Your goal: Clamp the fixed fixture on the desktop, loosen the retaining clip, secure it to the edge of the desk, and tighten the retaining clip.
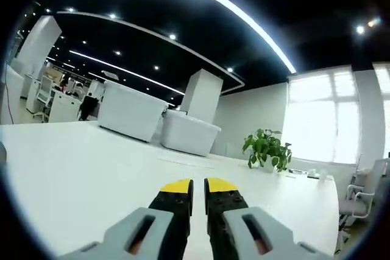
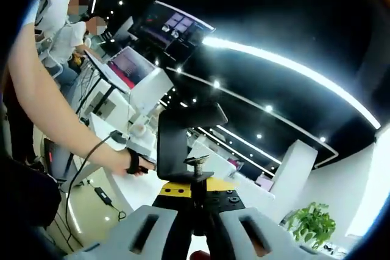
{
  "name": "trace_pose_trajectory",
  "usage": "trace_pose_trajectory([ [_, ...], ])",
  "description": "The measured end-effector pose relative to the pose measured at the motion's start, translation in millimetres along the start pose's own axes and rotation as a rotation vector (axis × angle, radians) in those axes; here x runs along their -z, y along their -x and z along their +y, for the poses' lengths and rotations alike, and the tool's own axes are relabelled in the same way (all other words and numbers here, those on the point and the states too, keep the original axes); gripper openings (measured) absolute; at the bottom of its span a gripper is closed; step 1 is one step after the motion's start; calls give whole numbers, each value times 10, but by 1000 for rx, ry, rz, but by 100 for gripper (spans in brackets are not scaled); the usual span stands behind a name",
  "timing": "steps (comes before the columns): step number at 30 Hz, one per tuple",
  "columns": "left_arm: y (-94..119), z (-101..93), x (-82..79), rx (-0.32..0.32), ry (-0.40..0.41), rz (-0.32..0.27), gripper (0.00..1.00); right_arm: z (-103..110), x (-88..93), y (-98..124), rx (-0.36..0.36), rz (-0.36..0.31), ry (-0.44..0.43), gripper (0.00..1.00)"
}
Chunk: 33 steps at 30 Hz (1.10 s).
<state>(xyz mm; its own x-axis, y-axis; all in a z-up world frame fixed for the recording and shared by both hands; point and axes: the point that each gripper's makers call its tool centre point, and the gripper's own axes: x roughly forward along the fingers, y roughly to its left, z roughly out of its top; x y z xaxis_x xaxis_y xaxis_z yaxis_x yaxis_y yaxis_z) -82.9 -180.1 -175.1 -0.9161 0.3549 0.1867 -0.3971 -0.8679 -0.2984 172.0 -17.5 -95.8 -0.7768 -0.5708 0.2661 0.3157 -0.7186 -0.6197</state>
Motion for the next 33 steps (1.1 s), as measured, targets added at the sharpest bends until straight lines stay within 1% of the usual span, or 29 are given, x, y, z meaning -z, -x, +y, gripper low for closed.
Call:
trace_pose_trajectory([
  [3,3,-8,-6,5,-4,-2,9,108,62,32,-11,16,-22,2],
  [5,-1,-19,-7,11,-10,-3,9,184,108,59,-15,15,-55,2],
  [8,-21,-19,-4,20,-16,0,9,307,231,75,-25,36,-109,2],
  [11,-24,-28,-10,26,-21,-2,9,380,316,79,-35,46,-135,2],
  [12,-42,-7,-10,26,-24,-3,9,416,343,88,-45,54,-167,2],
  [14,-66,44,19,11,-36,9,9,467,375,109,-64,55,-267,2],
  [17,-146,105,56,6,-39,31,9,496,450,142,-55,56,-257,2],
  [18,-88,25,80,7,-46,32,9,528,489,155,-63,67,-287,2],
  [19,-75,2,87,9,-51,33,9,574,515,162,-74,63,-329,2],
  [22,-87,14,84,11,-63,32,9,701,607,207,-107,72,-434,2],
  [23,-85,16,81,9,-65,31,9,735,615,221,-116,60,-469,2],
  [24,-86,20,76,9,-68,28,9,754,623,228,-120,50,-479,2],
  [27,-78,8,51,14,-74,15,9,862,727,230,-137,45,-470,2],
  [29,-73,3,45,13,-81,12,9,957,825,206,-160,60,-470,2],
  [30,-75,0,42,13,-86,11,9,1036,898,191,-184,76,-496,2],
  [32,-84,-1,50,12,-99,15,9,1137,1005,163,-209,101,-569,2],
  [33,-83,-7,56,14,-103,18,9,1152,1032,148,-211,102,-578,2],
])
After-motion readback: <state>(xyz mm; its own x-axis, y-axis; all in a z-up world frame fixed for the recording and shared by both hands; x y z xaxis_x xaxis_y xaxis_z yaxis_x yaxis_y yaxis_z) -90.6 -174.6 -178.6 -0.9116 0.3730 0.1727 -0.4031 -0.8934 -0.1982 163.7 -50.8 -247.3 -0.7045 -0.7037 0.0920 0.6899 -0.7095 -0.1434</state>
